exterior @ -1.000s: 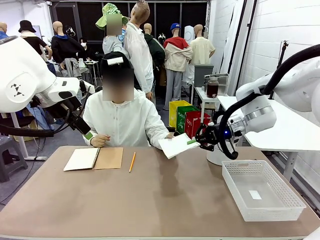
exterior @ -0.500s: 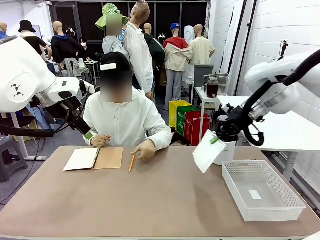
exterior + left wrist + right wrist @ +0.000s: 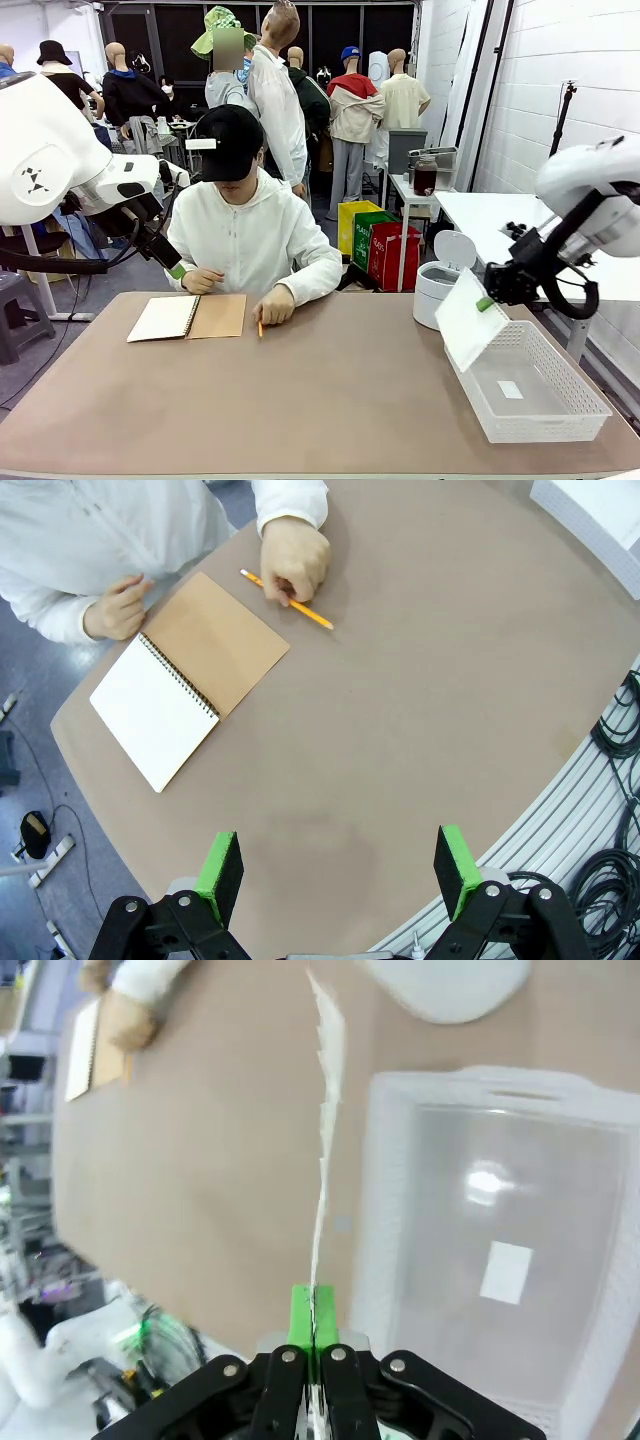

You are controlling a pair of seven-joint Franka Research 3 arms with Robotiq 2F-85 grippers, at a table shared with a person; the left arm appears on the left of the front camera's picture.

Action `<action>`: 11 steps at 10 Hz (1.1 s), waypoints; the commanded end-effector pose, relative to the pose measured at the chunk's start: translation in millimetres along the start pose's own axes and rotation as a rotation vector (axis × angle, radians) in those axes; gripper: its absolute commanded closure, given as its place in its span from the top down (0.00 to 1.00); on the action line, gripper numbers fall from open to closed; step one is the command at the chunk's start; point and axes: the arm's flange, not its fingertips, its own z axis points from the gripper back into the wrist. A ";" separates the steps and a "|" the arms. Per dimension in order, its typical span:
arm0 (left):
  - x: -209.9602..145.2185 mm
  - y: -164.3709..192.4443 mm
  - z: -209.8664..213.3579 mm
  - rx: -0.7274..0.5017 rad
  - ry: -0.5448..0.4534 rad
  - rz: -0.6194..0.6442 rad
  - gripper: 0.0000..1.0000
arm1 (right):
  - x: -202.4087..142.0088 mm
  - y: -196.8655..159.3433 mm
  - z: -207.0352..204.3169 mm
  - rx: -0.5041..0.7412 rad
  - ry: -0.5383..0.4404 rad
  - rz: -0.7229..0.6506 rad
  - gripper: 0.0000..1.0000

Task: Sort the paper based on its condition.
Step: If a person hands you a paper, place it in the Organizing basket , and if it's crumpled, put it in the Trash can.

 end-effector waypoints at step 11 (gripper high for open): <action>-0.2 0.4 0.6 -0.018 -0.006 -0.006 1.00 | -15.8 -73.5 -58.9 -0.173 0.181 -0.067 0.00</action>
